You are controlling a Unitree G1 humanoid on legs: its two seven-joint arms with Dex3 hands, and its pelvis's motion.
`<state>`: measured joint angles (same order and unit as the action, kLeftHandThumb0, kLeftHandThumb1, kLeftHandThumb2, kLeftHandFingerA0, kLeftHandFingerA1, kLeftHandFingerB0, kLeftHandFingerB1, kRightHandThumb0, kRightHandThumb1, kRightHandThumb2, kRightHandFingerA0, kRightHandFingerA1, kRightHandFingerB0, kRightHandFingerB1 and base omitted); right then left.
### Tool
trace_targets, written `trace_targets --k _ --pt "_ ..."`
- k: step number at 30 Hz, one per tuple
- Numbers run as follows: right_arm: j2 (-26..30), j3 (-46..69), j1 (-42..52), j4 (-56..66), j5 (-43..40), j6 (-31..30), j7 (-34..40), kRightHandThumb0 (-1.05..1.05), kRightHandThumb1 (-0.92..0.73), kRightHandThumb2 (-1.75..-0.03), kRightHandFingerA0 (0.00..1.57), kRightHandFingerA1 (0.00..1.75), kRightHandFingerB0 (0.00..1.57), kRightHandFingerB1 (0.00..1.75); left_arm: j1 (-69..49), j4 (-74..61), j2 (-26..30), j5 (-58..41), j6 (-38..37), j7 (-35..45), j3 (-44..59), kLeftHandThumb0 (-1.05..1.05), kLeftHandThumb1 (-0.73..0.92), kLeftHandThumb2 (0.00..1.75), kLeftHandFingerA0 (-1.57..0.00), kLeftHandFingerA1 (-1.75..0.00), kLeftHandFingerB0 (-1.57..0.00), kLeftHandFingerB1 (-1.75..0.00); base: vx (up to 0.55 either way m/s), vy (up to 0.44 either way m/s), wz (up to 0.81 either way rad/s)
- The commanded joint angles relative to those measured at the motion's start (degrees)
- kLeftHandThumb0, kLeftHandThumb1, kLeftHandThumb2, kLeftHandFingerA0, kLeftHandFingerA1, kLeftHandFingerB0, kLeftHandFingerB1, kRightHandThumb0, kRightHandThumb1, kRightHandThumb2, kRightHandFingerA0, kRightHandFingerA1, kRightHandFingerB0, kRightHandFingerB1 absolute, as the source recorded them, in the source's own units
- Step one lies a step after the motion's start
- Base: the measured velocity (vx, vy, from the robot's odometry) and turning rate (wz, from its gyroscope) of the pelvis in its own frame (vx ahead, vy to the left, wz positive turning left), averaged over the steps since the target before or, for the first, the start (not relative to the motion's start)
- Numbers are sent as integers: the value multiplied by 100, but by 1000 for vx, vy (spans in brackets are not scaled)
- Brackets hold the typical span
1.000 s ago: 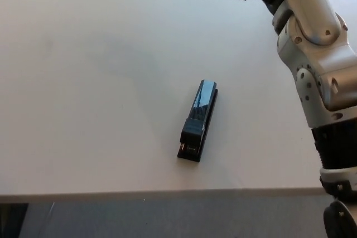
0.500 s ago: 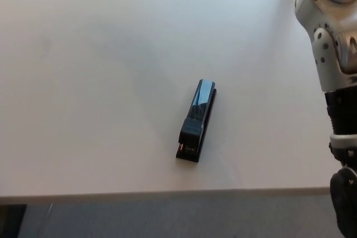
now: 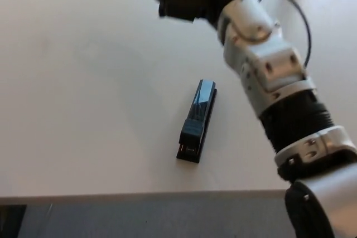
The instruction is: The robot uses its right hand to press on the stapler that is in the middle of the desk
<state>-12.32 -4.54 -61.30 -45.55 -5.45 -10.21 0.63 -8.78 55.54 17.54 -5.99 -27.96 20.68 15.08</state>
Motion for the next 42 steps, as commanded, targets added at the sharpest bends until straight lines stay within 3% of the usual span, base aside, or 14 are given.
trace_targets --k 1,5,8,9,12,13,16,17,18,24,27,36,37,42 --pt "-800 -311 608 -2141 557 1221 318 -23 -61 -55 75 175 65 161 196 -193 41 -329 215 52 191 -73 92 78 -15 -47 -10 -39 0 0 0" --pt "-768 -255 554 -2320 481 1314 297 -22 -60 -56 77 171 67 156 196 -206 45 -262 201 -4 170 -79 78 117 -1 -48 -7 -47 -8 -5 3" --pt "-778 -240 589 -2462 475 1364 330 -20 -60 -56 77 175 71 153 125 -215 18 -214 154 -59 159 -82 78 115 -8 -51 -13 -51 0 0 0" --pt "-777 -264 559 -2522 521 1285 443 -31 -42 -82 112 135 90 116 108 -238 -3 -218 159 -52 158 -84 80 115 -7 -50 -12 -50 0 0 0" --pt "-764 -280 543 -2675 582 1297 507 -22 -61 -54 77 175 80 130 84 -249 -20 -225 137 -29 173 -76 90 80 -16 -48 -12 -41 0 0 0" --pt "-755 -280 580 -2729 598 1360 499 -30 -44 -83 113 135 89 114 58 -272 -24 -234 171 -18 179 -75 90 80 -16 -48 -12 -41 0 0 0" --pt "-704 -175 653 -2825 544 1448 521 -21 -60 -55 79 175 67 166 -4 -342 -36 -234 153 7 176 -36 59 118 -6 -53 -2 -50 0 0 0" --pt "-684 -111 658 -2853 514 1524 548 -19 -59 -55 77 175 65 168 5 -361 -45 -262 143 36 184 -76 92 77 -14 -47 -17 -43 0 0 0" --pt "-672 -28 675 -2860 453 1582 534 -18 -58 -57 77 175 63 173 1 -364 -37 -269 132 57 182 -37 57 117 -6 -53 -2 -50 0 0 0" --pt "-699 347 664 -2910 316 1632 335 -18 -57 -58 80 173 69 160 -43 -509 -17 -254 287 74 142 -75 92 77 -16 -47 -14 -41 0 0 0" --pt "-774 557 704 -2920 204 1626 126 -20 -55 -59 86 167 75 153 -16 -489 -40 -270 283 75 145 -36 61 119 -5 -52 -1 -49 0 0 0" --pt "-1044 1016 1401 -2988 4 1658 91 -16 -55 -56 81 172 68 155 -361 -646 -38 -308 277 149 170 -36 60 118 -4 -52 -1 -49 0 0 0" --pt "-1098 938 1758 -3046 90 1619 119 -14 -56 -56 79 174 68 140 -588 -719 -71 -365 248 248 185 -73 92 80 -14 -46 -13 -41 0 0 0" --pt "-1200 380 3509 -3307 598 2011 145 -14 -55 -57 77 175 64 175 -1306 -561 -91 -135 -115 192 73 -36 60 118 -6 -52 -2 -50 0 0 0"
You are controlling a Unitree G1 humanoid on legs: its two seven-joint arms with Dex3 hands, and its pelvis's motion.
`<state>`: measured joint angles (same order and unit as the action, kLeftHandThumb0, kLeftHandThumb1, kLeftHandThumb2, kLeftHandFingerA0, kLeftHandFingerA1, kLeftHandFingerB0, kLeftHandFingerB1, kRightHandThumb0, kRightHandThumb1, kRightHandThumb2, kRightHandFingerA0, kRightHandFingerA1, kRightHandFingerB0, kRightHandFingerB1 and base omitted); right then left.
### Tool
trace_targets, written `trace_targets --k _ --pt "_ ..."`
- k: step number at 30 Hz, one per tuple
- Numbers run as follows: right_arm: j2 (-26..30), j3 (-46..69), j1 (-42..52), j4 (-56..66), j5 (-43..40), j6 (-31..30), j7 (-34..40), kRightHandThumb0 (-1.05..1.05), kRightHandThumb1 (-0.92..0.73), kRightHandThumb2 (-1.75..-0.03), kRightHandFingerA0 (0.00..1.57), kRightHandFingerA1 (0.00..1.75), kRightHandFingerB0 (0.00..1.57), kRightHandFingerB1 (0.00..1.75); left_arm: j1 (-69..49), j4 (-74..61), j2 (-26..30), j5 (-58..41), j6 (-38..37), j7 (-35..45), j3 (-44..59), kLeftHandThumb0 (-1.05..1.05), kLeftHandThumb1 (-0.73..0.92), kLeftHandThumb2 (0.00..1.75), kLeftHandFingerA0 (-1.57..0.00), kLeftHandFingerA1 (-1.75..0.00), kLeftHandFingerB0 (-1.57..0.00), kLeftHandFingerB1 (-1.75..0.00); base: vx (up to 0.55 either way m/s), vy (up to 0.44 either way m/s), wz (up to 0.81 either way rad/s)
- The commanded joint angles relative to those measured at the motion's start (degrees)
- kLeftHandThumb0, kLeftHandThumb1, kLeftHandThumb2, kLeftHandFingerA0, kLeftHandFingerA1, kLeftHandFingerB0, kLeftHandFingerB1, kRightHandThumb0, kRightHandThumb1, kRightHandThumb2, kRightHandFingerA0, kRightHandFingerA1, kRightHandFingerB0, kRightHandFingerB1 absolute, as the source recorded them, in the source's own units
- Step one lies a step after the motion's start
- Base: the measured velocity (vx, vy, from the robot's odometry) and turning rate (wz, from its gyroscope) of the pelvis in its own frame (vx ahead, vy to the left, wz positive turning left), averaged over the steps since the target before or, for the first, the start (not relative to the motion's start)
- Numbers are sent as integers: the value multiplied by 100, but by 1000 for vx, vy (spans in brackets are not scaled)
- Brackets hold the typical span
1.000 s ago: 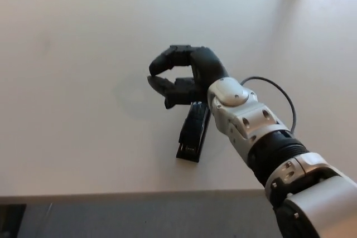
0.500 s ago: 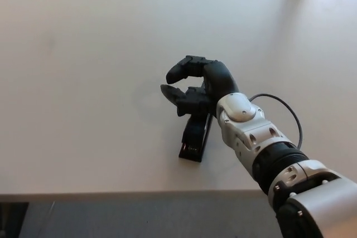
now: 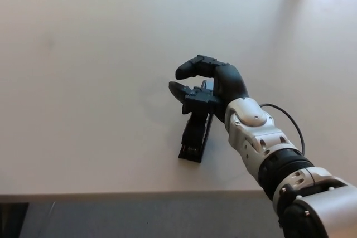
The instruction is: The robot uses its right hand to press on the stapler that is in the middle of the desk
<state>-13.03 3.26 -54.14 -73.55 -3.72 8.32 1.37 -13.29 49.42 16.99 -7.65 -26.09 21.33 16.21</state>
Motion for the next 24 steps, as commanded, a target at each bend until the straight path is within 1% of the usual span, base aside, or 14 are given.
trace_targets --k 1,2,3,5,7,8,9,11,12,14,15,16,17,24 --pt "-1144 -524 2938 -523 519 207 91 -13 -51 -61 78 175 60 174 -898 108 -79 -45 -379 161 11 -38 54 114 -7 -53 -4 -50 0 0 0" --pt "-1166 -628 3013 -553 599 129 187 -13 -56 -58 79 175 61 172 -956 134 -74 -19 -416 142 1 -79 92 70 -17 -46 -17 -41 0 0 0" --pt "-1180 -698 3172 -568 640 158 189 -14 -58 -54 73 175 62 168 -1046 189 -72 26 -491 137 -25 -90 76 114 -8 -50 -10 -49 0 0 0" --pt "-1217 -795 3422 -596 681 200 187 -16 -56 -56 73 175 62 175 -1182 217 -79 -7 -500 207 -13 -82 71 115 -5 -50 -6 -48 0 0 0" --pt "-1232 -928 3616 -631 751 154 209 -15 -56 -55 74 175 59 168 -1318 266 -7 175 -589 86 -96 -87 75 115 -14 -52 -13 -50 0 0 0" --pt "-1229 -968 3653 -636 766 148 209 -14 -54 -59 74 175 57 172 -1347 239 -18 152 -564 106 -88 -80 92 72 -17 -44 -16 -40 0 0 0" --pt "-1225 -1029 3677 -639 801 149 227 -15 -54 -59 74 175 57 173 -1346 257 -23 129 -564 124 -78 -38 54 114 -5 -52 -3 -50 0 0 0" --pt "-1208 -1165 3718 -649 895 127 286 -16 -56 -58 75 175 56 174 -1319 300 -52 58 -525 153 -39 -39 53 114 -5 -52 -2 -50 0 0 0" --pt "-1191 -1258 3733 -650 964 145 326 -16 -56 -59 75 175 57 173 -1316 283 -63 38 -516 157 -30 -83 92 69 -17 -45 -16 -40 0 0 0" --pt "-1167 -1314 3736 -648 964 156 317 -16 -56 -58 76 175 58 175 -1325 234 -54 56 -513 142 -47 -84 92 70 -17 -46 -16 -41 0 0 0" --pt "-1155 -1328 3753 -646 948 174 302 -16 -56 -57 76 175 58 175 -1307 281 -31 102 -529 115 -70 -89 74 115 -14 -52 -13 -50 0 0 0" --pt "-1157 -1360 3701 -639 953 196 290 -18 -57 -56 74 175 58 175 -1245 295 -5 124 -559 58 -64 -83 92 72 -17 -44 -16 -40 0 0 0" --pt "-1158 -1399 3680 -639 971 182 316 -19 -58 -56 74 175 58 174 -1229 286 -4 125 -531 32 -60 -39 51 113 -5 -52 -2 -49 0 0 0" --pt "-1223 -1679 3567 -631 1008 106 417 -17 -61 -54 72 175 55 175 -1151 268 10 50 -465 115 -35 -39 51 112 -5 -52 -3 -50 0 0 0"
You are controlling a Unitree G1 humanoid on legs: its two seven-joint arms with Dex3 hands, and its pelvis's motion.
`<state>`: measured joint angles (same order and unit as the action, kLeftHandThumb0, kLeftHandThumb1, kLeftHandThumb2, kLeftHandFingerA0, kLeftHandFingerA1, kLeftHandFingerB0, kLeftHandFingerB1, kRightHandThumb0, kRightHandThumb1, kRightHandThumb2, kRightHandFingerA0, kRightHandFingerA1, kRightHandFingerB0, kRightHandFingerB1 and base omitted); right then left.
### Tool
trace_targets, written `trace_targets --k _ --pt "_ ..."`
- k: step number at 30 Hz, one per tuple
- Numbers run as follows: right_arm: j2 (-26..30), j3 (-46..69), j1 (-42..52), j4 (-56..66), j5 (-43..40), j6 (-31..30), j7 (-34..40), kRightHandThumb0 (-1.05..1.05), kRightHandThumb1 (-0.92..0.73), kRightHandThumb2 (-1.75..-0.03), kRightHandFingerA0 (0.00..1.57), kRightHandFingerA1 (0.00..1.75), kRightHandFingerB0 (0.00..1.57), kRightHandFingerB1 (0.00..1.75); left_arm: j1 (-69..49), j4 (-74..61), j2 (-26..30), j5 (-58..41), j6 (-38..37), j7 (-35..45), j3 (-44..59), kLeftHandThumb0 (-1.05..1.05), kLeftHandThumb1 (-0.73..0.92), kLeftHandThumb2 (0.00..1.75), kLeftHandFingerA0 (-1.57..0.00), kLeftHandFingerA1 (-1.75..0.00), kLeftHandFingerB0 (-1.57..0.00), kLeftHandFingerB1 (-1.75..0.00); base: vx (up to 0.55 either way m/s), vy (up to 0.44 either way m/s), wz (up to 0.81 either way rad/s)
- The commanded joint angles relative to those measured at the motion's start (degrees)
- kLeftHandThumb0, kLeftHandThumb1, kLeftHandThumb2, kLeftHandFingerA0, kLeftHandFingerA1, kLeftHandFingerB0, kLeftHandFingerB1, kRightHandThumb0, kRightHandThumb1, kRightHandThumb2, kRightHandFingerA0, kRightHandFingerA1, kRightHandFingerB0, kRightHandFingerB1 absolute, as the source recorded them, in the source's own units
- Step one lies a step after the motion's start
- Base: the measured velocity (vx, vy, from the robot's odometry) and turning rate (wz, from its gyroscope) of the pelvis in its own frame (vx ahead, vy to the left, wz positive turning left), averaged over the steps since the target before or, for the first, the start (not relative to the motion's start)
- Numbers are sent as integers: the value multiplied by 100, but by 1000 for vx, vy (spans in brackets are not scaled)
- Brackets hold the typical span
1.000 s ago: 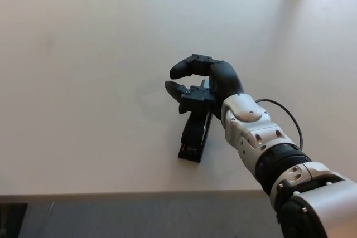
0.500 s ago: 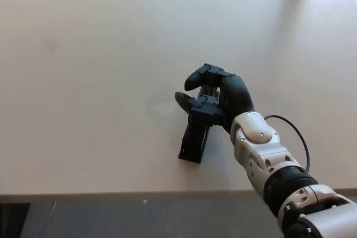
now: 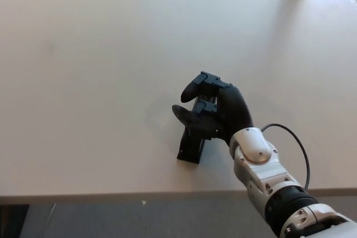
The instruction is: The robot uses its right hand to press on the stapler that is in the middle of the desk
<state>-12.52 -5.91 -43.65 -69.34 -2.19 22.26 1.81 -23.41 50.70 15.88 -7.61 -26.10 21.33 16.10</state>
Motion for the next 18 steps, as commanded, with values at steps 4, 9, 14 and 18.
trace_targets --k 4,9,14,18 --pt "-1307 -901 2462 -1048 862 -1277 496 -17 -60 -54 73 175 55 175 -120 53 122 39 -444 135 -34 -38 54 114 -5 -52 -2 -50 0 0 0" --pt "-1327 -1112 2443 -1061 933 -1285 617 -22 -62 -53 74 175 61 170 -111 -72 106 49 -459 114 -50 -38 53 114 -6 -52 -2 -50 0 0 0" --pt "-1306 -1141 2461 -1072 805 -1325 602 -20 -58 -54 74 175 57 175 -63 33 153 94 -499 106 -65 -39 52 113 -6 -52 -2 -50 0 0 0" --pt "-1288 -1142 2342 -1052 743 -1350 684 -22 -59 -53 74 175 58 165 -90 -61 117 103 -471 44 -74 -38 53 114 -6 -52 -3 -50 0 0 0"
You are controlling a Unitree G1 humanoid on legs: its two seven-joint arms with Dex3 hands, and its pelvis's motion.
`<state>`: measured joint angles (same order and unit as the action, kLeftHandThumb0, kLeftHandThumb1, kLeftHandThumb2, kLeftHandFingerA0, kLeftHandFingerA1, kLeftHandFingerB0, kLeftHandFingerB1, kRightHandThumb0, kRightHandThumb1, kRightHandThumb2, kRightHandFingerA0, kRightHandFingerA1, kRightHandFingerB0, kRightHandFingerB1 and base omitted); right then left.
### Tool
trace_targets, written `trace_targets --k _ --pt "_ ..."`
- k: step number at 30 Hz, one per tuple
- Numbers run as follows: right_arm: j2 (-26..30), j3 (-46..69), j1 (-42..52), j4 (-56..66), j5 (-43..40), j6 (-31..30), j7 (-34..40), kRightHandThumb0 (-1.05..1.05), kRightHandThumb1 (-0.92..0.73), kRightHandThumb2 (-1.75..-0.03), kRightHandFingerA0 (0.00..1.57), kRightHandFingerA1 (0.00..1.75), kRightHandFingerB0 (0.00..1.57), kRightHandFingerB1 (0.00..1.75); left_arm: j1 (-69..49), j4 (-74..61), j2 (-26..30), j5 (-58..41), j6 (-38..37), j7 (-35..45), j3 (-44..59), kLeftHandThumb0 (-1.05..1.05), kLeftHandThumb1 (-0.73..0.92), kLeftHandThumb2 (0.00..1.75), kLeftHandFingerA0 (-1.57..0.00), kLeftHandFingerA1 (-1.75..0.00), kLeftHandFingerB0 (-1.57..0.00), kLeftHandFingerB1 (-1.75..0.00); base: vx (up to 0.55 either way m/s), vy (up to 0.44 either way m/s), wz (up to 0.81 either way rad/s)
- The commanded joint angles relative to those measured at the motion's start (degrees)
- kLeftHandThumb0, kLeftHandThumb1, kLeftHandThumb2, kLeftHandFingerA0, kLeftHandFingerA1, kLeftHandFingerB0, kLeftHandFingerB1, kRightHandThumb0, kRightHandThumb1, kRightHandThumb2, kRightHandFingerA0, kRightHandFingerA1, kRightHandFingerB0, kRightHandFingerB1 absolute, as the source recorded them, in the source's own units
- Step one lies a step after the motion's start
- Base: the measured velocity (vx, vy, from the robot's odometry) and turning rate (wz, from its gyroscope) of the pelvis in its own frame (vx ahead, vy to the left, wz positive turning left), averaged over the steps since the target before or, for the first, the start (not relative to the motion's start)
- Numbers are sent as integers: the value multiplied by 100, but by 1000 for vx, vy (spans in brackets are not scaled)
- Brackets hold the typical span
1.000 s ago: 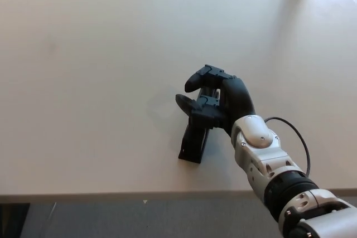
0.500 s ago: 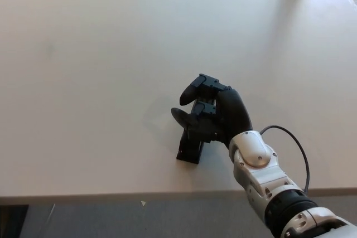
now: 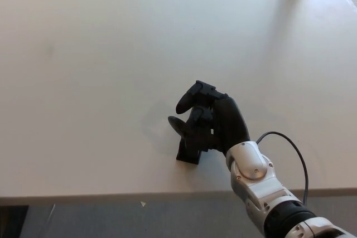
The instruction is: The robot uses its right hand to press on the stapler that is in the middle of the desk
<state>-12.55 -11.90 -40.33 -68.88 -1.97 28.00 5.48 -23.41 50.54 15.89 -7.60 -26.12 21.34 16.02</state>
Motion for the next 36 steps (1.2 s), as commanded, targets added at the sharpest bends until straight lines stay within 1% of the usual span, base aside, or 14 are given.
trace_targets --k 1,2,4,8,9,10,14,21,22,23,24,30,31,36 --pt "-1286 -479 1936 -1066 636 -1841 295 -21 -58 -58 79 175 62 171 -72 -22 111 81 -482 56 -54 -80 92 73 -19 -46 -17 -40 0 0 0" --pt "-1288 -370 1851 -1017 504 -1698 244 -21 -61 -54 78 175 65 170 -61 16 123 105 -500 33 -63 -38 55 115 -7 -52 -3 -50 0 0 0" --pt "-1317 -51 1576 -867 132 -1388 -1 -22 -59 -55 78 175 68 170 -49 147 174 87 -551 87 -40 -39 52 113 -7 -52 -3 -50 0 0 0" --pt "-1273 195 937 -497 -186 -1069 -183 -26 -55 -61 85 160 87 129 -115 62 153 59 -514 69 -29 -38 55 115 -6 -52 -3 -50 0 0 0" --pt "-1228 236 731 -341 -239 -1036 -171 -30 -55 -61 88 162 87 130 -144 45 136 32 -513 93 -20 -38 53 114 -5 -52 -3 -50 0 0 0" --pt "-1168 314 570 -188 -324 -923 -215 -24 -53 -63 100 147 91 126 -147 59 143 61 -550 71 -33 -38 53 114 -6 -52 -3 -50 0 0 0" --pt "-1040 575 208 336 -604 -874 -341 -13 -57 -59 77 174 68 171 -123 126 147 10 -606 130 -13 -38 53 114 -6 -52 -2 -49 0 0 0" --pt "-839 832 35 1899 -1100 -1126 -700 -11 -53 -59 88 175 77 172 -105 -90 170 34 -468 71 -45 -38 55 115 -6 -52 -2 -49 0 0 0" --pt "-802 796 79 2267 -1105 -1225 -645 -16 -36 -82 120 136 109 131 -80 -78 174 26 -452 77 -41 -38 54 114 -5 -52 -2 -49 0 0 0" --pt "-763 786 154 2685 -1242 -1296 -762 -11 -57 -56 83 175 74 169 -66 -114 163 -3 -443 91 -29 -78 92 71 -18 -45 -16 -40 0 0 0" --pt "-724 761 221 2999 -1315 -1332 -837 -13 -58 -55 81 175 71 170 -47 -102 159 -23 -453 116 -22 -89 75 113 -11 -51 -9 -48 0 0 0" --pt "-181 491 721 5095 -1410 -2073 -804 -12 -60 -56 77 175 62 172 76 78 172 29 -572 78 -30 -85 73 113 -16 -54 -13 -51 0 0 0" --pt "-53 515 811 5414 -1518 -2227 -844 -10 -62 -54 75 175 59 175 85 59 165 15 -545 65 -19 -38 56 115 -6 -52 -4 -50 0 0 0" --pt "796 734 1313 6519 -1628 -2407 -1223 -14 -63 -56 76 175 58 175 197 102 195 -81 -437 140 40 -38 54 114 -6 -52 -3 -50 0 0 0"
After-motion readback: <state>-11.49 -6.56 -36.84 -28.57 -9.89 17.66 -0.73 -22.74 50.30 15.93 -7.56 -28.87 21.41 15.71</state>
